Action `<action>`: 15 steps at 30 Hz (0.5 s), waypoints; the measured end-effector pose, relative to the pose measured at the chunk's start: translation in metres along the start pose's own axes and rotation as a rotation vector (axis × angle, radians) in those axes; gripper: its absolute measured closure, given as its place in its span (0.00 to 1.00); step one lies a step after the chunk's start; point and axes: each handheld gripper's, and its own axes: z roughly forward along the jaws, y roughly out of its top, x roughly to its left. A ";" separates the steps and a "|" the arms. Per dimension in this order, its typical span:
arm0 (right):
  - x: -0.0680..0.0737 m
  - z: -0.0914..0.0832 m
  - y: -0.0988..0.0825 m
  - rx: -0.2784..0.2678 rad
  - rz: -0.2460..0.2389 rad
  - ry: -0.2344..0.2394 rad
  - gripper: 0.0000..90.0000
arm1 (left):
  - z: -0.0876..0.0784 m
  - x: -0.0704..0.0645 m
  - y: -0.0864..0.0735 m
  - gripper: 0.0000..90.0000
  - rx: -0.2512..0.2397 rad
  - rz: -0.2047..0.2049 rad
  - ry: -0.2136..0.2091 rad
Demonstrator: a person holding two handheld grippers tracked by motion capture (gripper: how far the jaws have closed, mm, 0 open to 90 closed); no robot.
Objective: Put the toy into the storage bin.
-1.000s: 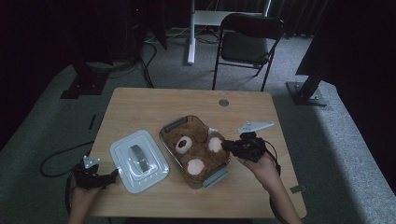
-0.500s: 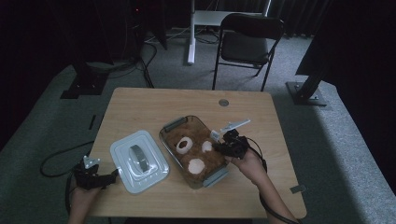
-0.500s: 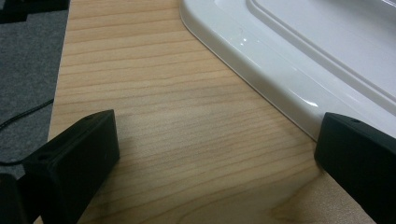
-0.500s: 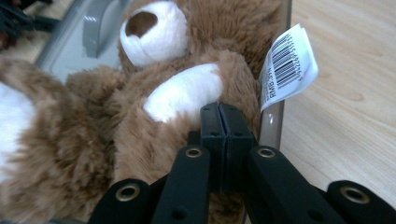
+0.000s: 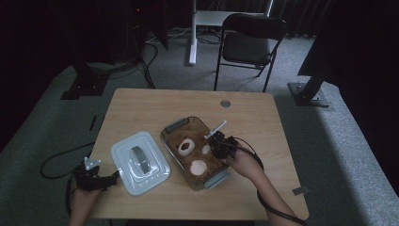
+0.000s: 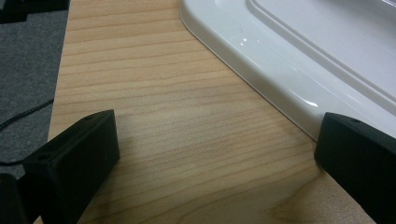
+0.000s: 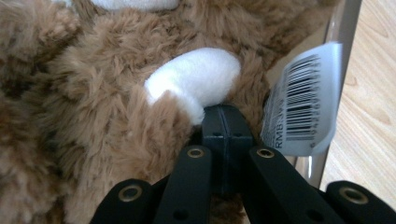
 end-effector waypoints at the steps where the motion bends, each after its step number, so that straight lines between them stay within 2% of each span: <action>1: 0.001 0.001 0.001 0.003 -0.004 -0.014 1.00 | 0.000 0.000 0.000 0.01 -0.001 0.000 0.000; 4: 0.002 0.001 0.001 -0.004 -0.006 -0.024 1.00 | 0.000 0.000 0.000 0.01 -0.001 0.000 0.000; 8: 0.001 -0.001 -0.001 -0.030 0.009 -0.010 1.00 | 0.000 0.000 0.000 0.01 -0.001 0.000 0.000; 11: -0.005 -0.011 -0.008 -0.106 0.040 0.024 0.99 | 0.000 0.000 0.000 0.01 0.000 0.000 0.000; 15: -0.015 -0.024 -0.016 -0.169 0.085 0.098 0.96 | 0.000 0.000 0.000 0.01 0.000 0.002 0.000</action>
